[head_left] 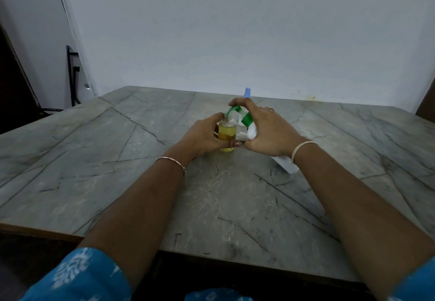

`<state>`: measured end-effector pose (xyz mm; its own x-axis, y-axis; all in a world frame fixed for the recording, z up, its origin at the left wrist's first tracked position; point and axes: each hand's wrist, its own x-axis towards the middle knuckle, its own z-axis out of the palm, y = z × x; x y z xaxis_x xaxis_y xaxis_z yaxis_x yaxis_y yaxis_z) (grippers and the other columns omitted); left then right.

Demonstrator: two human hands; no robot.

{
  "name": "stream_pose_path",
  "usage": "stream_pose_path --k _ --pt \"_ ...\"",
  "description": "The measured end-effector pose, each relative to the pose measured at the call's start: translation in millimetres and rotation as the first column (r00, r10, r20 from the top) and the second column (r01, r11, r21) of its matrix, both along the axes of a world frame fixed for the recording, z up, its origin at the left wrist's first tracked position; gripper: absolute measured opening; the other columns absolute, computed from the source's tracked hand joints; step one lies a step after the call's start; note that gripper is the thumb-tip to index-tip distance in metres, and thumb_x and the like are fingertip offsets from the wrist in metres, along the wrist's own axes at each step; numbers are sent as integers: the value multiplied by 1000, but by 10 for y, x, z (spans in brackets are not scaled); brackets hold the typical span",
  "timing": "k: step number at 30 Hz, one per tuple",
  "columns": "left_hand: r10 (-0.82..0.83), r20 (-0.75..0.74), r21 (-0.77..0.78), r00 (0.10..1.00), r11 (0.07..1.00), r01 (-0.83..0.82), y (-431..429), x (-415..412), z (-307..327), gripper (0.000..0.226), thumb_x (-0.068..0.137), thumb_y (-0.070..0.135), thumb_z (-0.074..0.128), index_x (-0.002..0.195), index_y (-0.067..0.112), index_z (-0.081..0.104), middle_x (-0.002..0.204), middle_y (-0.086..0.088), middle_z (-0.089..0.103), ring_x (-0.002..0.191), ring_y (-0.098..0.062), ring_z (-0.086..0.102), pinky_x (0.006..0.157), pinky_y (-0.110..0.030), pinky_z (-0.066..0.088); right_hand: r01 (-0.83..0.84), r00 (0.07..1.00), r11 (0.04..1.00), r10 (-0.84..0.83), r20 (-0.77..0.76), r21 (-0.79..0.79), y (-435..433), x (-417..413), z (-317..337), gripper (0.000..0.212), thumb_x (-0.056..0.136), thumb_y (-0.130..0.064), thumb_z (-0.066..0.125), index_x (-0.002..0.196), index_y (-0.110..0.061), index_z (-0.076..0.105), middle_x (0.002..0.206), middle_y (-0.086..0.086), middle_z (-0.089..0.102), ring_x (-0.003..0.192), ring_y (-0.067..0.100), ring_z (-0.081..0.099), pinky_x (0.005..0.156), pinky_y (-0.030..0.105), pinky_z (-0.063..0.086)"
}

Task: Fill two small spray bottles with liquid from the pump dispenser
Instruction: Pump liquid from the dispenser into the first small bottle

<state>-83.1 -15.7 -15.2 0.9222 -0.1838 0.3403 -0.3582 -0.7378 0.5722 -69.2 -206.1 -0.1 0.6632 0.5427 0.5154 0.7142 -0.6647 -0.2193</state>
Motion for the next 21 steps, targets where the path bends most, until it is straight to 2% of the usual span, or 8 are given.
stream_pose_path --k 2,9,12,17,21 --pt "2 0 -2 1000 1000 -2 7 12 -8 69 69 46 81 126 21 52 115 -1 67 98 -17 64 84 -29 50 9 1000 1000 -9 6 4 12 7 -12 77 70 -27 71 133 -40 30 100 6 62 76 19 54 73 42 52" --pt "5 2 -21 1000 1000 -5 12 47 -43 70 65 45 84 123 21 53 112 -2 69 96 -18 66 87 -36 54 22 998 999 -24 51 39 73 11 -1 71 69 -28 75 127 -33 34 112 1 61 87 22 56 78 45 54" --pt "7 -3 -22 1000 1000 -7 12 59 -50 73 65 45 84 125 20 52 114 -3 68 97 -19 66 88 -39 54 21 999 999 -23 45 35 65 13 -8 73 69 -30 75 128 -36 33 111 1 61 85 22 56 78 45 54" --pt "12 9 -48 1000 999 -12 14 46 -50 67 64 45 85 119 21 54 106 -2 70 92 -17 67 85 -36 54 18 1000 1000 -18 6 6 7 -5 4 80 70 -31 72 135 -42 29 106 4 61 82 21 54 76 41 51" --pt "3 5 -36 1000 999 -3 7 31 -34 70 66 44 84 123 20 53 111 -3 69 94 -19 66 87 -37 54 21 1000 1000 -21 2 10 12 -16 8 77 71 -29 72 135 -39 30 104 5 62 79 20 53 74 41 51"
